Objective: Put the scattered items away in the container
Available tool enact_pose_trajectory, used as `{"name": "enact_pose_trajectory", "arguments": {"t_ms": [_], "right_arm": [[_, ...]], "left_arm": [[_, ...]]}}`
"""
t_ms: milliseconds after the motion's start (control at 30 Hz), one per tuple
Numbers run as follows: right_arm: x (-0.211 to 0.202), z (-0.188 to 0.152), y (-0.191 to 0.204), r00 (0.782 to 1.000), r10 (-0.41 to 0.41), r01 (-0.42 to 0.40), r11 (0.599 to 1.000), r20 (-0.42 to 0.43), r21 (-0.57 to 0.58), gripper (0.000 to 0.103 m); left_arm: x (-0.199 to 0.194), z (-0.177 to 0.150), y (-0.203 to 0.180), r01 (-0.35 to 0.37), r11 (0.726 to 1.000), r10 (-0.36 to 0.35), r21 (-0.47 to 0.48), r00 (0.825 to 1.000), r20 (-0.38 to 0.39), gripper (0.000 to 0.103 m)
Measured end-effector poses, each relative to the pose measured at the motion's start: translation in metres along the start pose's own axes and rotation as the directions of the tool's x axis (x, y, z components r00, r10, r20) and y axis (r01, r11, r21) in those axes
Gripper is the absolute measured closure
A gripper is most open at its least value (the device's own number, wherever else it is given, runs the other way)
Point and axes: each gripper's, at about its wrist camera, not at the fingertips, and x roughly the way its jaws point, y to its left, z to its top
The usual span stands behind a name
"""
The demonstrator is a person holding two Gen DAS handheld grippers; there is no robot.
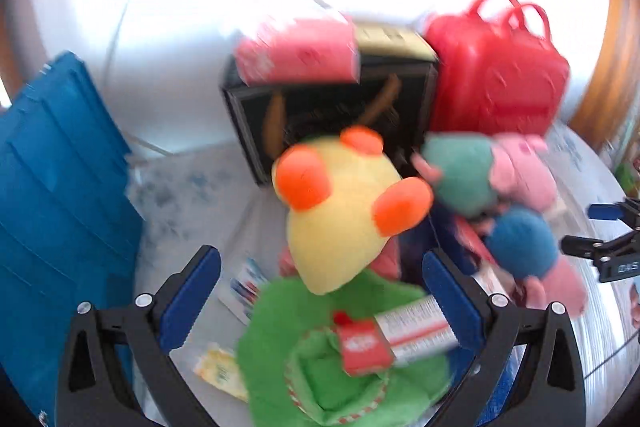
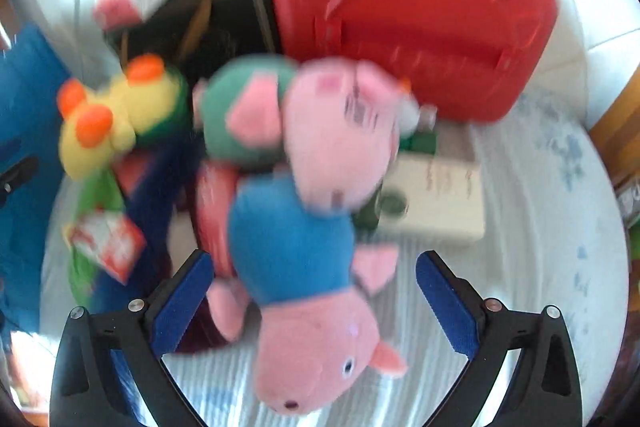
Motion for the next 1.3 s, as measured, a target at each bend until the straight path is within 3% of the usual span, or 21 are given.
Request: {"name": "enact_pose_trajectory", "arguments": {"t_ms": [100,167,267,367,433,467,533,567,700,733,767,900,1000,1067,1133,1233,1300], "right_arm": [[-0.019,0.045,0.009,0.988,-0.071,0.071,0.997,0.137,0.007,0.001],[-0.009,0.078,0.014,0.984,-0.072,0.069,0.997,0.164,0.024,0.001],[0.036,0.116,0.011,0.986,-0.107,0.102,0.994,0.128,0.043,0.001],[0.109,0.128,0.009,0.988,-0.157,0.156,0.987,0.010,0.038,0.001],[0.148,0.117,-0.003,0.994,-0.076,0.083,0.993,-0.082,0.089,0.000],[0.145,0.115,-0.005,0.997,-0.064,0.069,0.992,-0.053,0.103,0.000],[0.139,0.111,-0.001,0.994,-0.034,0.040,0.998,-0.104,0.054,0.000],[0.136,0.106,0.000,0.990,-0.009,0.013,1.000,-0.138,0.023,0.000],[0.135,0.060,-0.008,0.952,0.078,-0.066,0.997,-0.297,0.051,0.001],[0.132,0.042,-0.006,0.947,0.088,-0.078,0.996,-0.310,0.043,0.000],[0.121,0.029,0.000,0.957,0.070,-0.072,0.997,-0.283,0.002,0.001],[0.087,-0.021,0.009,0.945,0.094,-0.093,0.995,-0.314,0.018,0.001],[0.069,-0.046,0.015,0.908,0.110,-0.133,0.991,-0.405,-0.029,0.001],[0.053,-0.042,0.017,0.913,0.106,-0.143,0.988,-0.393,-0.065,0.001],[0.033,-0.017,0.013,0.950,0.107,-0.130,0.990,-0.293,-0.059,0.001],[0.017,0.035,-0.002,0.996,0.046,-0.047,0.999,-0.081,-0.002,0.000],[0.021,0.057,-0.006,1.000,-0.014,0.014,0.998,0.000,0.063,0.000]], "left_arm": [[0.025,0.032,0.026,-0.092,0.992,0.093,-0.088,0.996,0.006,0.000],[0.057,0.045,0.044,-0.153,0.981,0.151,-0.119,0.988,-0.021,0.000],[0.116,0.054,0.067,-0.225,0.964,0.212,-0.144,0.972,-0.098,0.000],[0.174,0.046,0.076,-0.230,0.964,0.202,-0.130,0.959,-0.198,0.000],[0.196,0.034,0.084,-0.251,0.954,0.207,-0.165,0.947,-0.245,0.000],[0.201,0.027,0.091,-0.216,0.951,0.153,-0.221,0.950,-0.271,0.000],[0.204,0.014,0.103,-0.128,0.933,0.014,-0.338,0.947,-0.321,0.000],[0.203,0.009,0.103,-0.098,0.933,-0.025,-0.345,0.942,-0.334,0.000],[0.177,-0.015,0.085,-0.007,0.949,-0.105,-0.316,0.936,-0.336,0.000],[0.168,-0.021,0.077,0.018,0.952,-0.124,-0.304,0.935,-0.332,0.000],[0.157,-0.030,0.069,0.046,0.956,-0.144,-0.289,0.934,-0.327,0.000],[0.112,-0.068,0.041,0.114,0.970,-0.183,-0.213,0.924,-0.337,0.000],[0.083,-0.087,0.020,0.155,0.982,-0.186,-0.112,0.907,-0.378,0.000],[0.063,-0.088,0.013,0.148,0.989,-0.138,0.000,0.923,-0.360,0.000],[0.047,-0.074,0.012,0.087,0.995,-0.068,0.056,0.960,-0.273,0.000],[0.047,-0.035,0.016,0.042,0.999,-0.043,-0.010,0.988,-0.152,0.000],[0.069,-0.007,0.012,0.052,0.998,-0.058,-0.046,0.991,-0.121,0.000]]}}
